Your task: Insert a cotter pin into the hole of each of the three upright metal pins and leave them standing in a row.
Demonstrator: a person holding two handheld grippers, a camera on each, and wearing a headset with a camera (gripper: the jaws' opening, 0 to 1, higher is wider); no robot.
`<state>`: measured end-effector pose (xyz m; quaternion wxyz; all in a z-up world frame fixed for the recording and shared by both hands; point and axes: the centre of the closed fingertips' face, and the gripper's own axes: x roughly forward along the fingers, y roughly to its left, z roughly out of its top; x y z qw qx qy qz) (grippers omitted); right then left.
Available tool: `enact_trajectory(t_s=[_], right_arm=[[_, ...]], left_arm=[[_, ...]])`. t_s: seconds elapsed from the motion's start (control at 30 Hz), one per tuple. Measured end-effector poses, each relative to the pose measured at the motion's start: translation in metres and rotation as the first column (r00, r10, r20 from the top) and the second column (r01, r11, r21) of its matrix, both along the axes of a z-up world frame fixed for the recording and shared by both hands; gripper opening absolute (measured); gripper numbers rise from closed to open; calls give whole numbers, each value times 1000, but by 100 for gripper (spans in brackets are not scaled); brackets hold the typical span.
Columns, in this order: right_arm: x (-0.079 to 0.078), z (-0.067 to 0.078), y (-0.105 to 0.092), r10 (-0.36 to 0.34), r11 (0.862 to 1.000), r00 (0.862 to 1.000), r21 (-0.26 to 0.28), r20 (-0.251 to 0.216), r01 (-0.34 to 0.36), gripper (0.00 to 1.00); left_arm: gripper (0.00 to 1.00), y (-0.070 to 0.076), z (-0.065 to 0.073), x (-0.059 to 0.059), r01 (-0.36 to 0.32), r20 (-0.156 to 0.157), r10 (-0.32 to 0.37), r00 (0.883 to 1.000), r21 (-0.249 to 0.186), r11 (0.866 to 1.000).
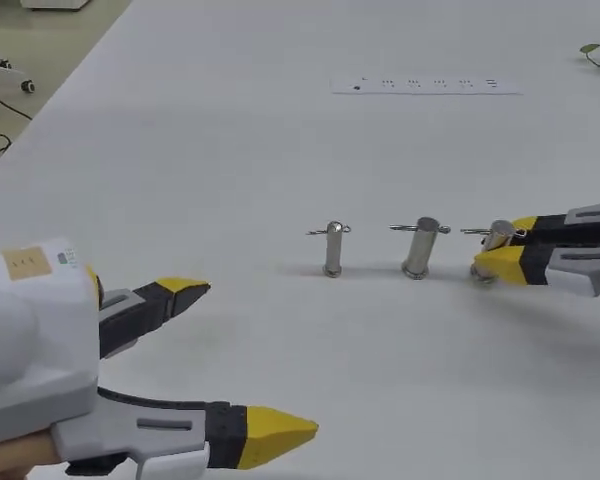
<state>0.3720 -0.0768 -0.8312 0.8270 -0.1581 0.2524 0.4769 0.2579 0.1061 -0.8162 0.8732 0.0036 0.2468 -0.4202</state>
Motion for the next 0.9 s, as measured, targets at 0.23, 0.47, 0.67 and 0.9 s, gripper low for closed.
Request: enact_trajectory(t_s=[0.23, 0.47, 0.67, 0.9], right_arm=[[4, -4, -9, -6, 1000, 1000, -11, -5, 5, 14], [7, -6, -12, -5, 1000, 1000, 8, -3, 5, 14], [5, -6, -12, 18, 999, 1000, 37, -19, -18, 14], [3, -6, -11, 40, 998, 999, 46, -22, -39, 14]], left_arm=[[98, 2, -2, -4, 5, -16, -4, 1000, 24, 1000], [97, 2, 2, -4, 1, -22, 0, 1000, 29, 1000], [97, 0, -1, -6, 15, -33, -13, 999, 62, 998], [97, -5, 0, -6, 18, -31, -16, 999, 74, 997]])
